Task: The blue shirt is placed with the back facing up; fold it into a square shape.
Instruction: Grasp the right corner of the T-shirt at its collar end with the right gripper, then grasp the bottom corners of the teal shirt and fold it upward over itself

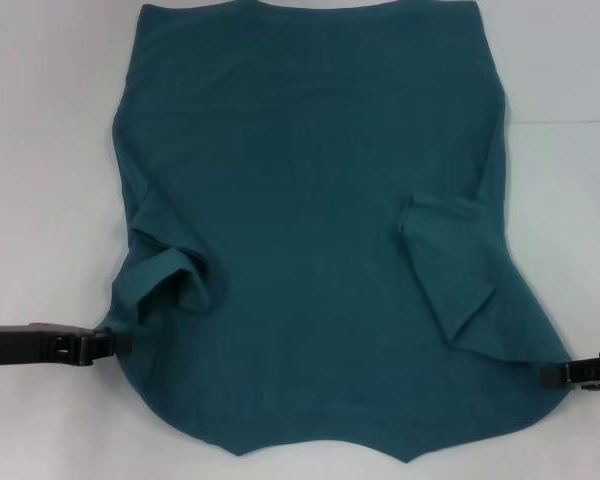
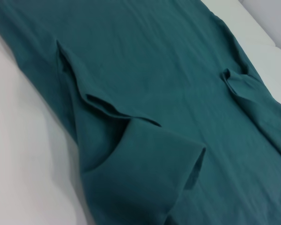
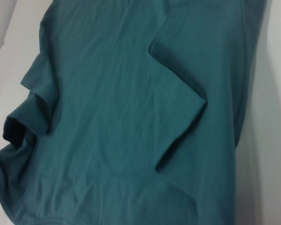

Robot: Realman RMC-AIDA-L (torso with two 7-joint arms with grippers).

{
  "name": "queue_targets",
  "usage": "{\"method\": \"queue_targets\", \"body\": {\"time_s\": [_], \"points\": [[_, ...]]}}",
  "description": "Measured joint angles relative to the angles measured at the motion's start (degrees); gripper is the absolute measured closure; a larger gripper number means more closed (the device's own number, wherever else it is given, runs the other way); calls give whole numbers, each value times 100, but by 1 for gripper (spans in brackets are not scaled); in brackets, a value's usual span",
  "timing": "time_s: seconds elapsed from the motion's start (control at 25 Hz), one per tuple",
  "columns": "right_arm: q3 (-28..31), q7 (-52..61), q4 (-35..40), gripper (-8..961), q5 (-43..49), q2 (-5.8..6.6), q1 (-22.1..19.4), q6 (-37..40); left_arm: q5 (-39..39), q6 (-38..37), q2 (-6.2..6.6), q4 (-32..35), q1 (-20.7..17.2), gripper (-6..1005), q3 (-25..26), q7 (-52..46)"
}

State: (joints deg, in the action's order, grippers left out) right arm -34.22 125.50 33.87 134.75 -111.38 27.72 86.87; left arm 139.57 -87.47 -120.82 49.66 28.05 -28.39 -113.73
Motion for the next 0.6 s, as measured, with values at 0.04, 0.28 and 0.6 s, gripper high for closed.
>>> {"method": "queue_targets", "body": {"time_s": [0.04,0.28,0.6], "points": [[1,0,0,450,0,0,-2,-6,0,-1,3,0,6,996,0,0],[11,-95,-21,674,-28,-10,-21,-18,0,13,7,-7,28,996,9,0],[377,-539,-23,914,-55,-25,-218,184,-110,-98,20,26,-2,996,198,-141]]}}
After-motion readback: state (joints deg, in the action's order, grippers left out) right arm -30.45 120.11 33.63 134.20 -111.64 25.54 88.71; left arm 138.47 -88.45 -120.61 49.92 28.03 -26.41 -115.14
